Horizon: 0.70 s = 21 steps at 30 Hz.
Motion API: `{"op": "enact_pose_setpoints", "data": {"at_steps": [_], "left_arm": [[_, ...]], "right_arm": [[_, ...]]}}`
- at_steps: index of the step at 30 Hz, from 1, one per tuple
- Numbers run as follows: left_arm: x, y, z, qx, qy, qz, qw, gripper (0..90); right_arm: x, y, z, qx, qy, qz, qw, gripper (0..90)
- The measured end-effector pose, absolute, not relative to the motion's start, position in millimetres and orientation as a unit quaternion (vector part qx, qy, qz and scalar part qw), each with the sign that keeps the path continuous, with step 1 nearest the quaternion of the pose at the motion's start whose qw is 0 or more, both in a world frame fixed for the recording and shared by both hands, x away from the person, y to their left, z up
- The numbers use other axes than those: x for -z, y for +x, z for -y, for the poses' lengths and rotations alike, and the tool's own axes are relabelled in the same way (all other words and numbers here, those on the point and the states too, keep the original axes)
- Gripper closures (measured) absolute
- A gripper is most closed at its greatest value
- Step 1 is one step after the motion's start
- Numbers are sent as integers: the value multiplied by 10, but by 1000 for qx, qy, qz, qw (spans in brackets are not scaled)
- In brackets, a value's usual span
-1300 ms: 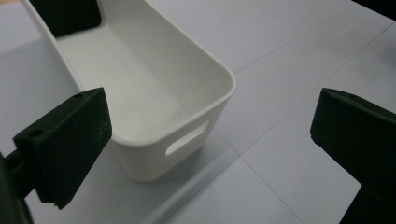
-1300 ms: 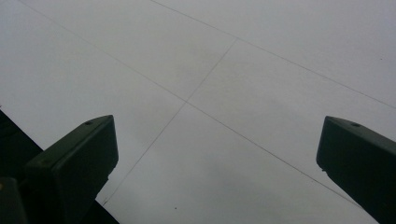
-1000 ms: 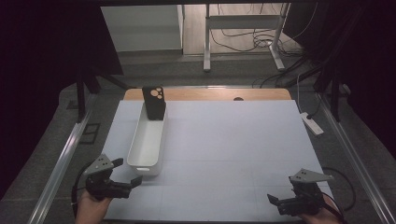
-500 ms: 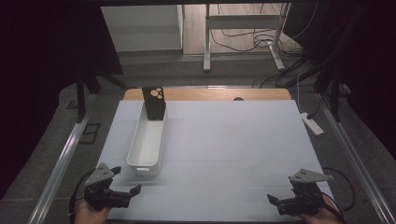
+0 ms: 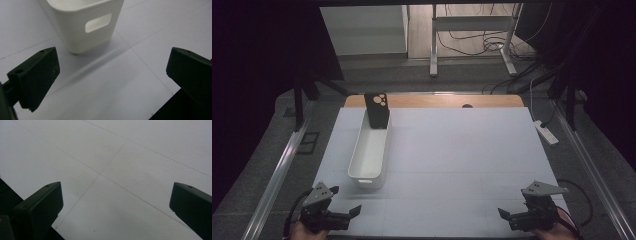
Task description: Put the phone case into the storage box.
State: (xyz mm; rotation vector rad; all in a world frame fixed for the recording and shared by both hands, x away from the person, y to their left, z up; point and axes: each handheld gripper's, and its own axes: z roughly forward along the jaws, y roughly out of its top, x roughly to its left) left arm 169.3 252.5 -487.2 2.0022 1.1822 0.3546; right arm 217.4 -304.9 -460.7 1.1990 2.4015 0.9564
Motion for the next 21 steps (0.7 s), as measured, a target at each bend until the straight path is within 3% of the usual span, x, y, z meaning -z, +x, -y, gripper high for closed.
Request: {"op": "enact_pose_setpoints", "data": {"at_steps": [21], "left_arm": [[4941, 1656, -2513, -142, 789, -475, 363, 0]], "right_arm": [[4611, 2175, 3045, -330, 416, -835, 146, 0]]}}
